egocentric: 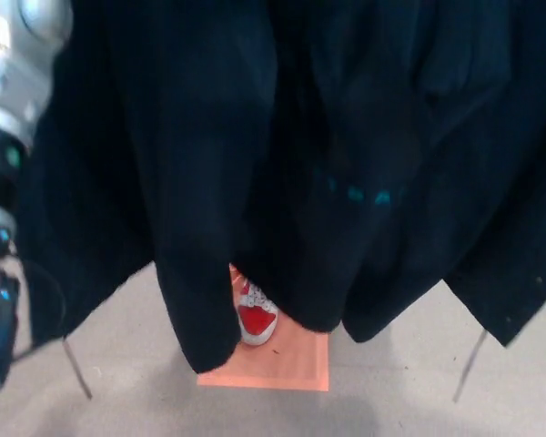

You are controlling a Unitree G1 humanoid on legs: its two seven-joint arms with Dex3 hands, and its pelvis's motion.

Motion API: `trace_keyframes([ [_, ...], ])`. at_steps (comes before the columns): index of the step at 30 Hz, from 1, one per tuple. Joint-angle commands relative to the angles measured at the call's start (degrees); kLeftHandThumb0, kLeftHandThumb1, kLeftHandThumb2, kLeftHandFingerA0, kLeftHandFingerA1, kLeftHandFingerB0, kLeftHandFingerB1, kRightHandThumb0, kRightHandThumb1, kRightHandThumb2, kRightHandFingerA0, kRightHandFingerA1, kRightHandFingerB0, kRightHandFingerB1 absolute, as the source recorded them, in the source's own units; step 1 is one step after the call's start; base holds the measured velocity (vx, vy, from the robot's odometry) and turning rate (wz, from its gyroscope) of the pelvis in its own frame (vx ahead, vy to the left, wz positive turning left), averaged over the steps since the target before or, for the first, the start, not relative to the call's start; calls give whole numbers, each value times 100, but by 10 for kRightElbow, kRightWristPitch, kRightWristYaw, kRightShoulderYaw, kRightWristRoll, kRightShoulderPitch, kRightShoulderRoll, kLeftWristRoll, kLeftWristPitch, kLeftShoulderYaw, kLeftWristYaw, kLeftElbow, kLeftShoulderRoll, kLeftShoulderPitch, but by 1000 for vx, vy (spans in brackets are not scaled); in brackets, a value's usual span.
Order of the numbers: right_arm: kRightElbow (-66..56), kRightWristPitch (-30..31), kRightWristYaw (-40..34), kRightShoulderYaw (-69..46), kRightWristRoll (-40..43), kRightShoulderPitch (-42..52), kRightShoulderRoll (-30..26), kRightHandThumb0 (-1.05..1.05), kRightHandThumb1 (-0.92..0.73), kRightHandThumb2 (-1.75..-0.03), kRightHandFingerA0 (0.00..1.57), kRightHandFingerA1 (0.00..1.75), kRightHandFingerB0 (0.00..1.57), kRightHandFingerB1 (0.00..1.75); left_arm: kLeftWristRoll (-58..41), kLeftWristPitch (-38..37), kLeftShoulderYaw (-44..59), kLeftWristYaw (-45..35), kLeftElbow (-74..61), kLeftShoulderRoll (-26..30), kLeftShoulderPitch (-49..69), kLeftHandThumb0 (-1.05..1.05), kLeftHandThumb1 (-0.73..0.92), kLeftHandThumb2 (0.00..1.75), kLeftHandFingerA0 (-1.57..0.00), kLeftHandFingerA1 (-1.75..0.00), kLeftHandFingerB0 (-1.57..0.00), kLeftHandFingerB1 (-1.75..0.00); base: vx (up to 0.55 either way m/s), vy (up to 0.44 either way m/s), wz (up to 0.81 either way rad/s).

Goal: A person hands a coat to the robot and the robot grabs it with both hands and holds it while the person wears the coat.

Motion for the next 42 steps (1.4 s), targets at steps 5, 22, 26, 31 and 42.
trace_keyframes([
  [5,110,-131,-124,-20,-30,-199,-125,-39,-84,-72,94,175,79,154,2,-60,18,144,100,95,-201,-39,84,66,-92,-175,-66,-159,0,0,0],
  [22,342,-156,-129,58,-48,-447,-57,-39,-82,-65,99,175,74,164,38,-71,-95,145,278,85,-418,-38,80,64,-95,-175,-69,-166,0,0,0],
  [26,371,-155,-131,75,-54,-478,-51,-38,-82,-65,99,175,74,164,25,-76,-100,130,297,80,-445,-37,79,64,-93,-175,-68,-167,0,0,0],
  [31,403,-140,-114,95,-53,-520,-42,-38,-82,-65,97,175,71,168,30,-80,-124,123,319,77,-488,-45,58,91,-122,-147,-91,-130,0,0,0],
  [42,445,-78,-59,146,-79,-611,-31,-40,-76,-69,90,175,72,156,75,-47,-214,53,358,88,-588,-45,58,93,-115,-139,-92,-119,0,0,0],
])
